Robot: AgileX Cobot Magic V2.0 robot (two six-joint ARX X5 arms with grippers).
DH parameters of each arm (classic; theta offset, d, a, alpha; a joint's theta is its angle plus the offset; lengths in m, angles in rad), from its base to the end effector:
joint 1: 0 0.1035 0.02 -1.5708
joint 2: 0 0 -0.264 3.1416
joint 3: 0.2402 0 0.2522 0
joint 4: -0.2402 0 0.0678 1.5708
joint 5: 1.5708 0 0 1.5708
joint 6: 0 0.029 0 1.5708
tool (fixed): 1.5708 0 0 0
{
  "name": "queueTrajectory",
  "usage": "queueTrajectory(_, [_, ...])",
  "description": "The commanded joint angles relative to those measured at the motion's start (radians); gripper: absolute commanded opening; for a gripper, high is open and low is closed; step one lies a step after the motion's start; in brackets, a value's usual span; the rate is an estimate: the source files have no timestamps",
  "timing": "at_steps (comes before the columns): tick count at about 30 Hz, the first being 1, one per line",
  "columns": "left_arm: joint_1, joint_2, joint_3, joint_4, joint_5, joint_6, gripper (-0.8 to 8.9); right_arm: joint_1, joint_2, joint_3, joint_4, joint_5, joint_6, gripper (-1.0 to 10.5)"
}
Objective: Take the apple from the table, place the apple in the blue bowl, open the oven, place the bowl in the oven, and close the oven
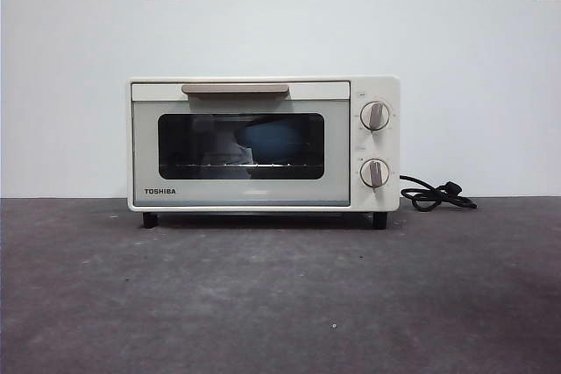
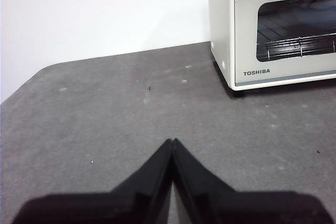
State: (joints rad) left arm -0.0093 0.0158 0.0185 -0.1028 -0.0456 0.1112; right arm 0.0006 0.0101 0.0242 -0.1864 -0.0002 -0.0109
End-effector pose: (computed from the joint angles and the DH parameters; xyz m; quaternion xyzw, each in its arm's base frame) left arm 0.0971 0.0004 0.1587 0.0569 0.0509 0.0153 0.9970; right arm 0.0955 0.0001 0.1530 -0.0054 0.0860 0.0009 0.9963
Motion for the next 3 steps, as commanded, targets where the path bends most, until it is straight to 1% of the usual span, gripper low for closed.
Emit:
queueTrajectory(1, [-0.002, 0.000, -0.010, 0.005, -0.003, -0.003, -0.04, 0.000, -0.001, -0.010, 0.005, 0.000, 0.010, 0.0])
queueTrajectory(3, [-0.002, 0.000, -0.010, 0.005, -0.003, -0.003, -0.04, 0.000, -0.001, -0.010, 0.005, 0.000, 0.010, 0.0])
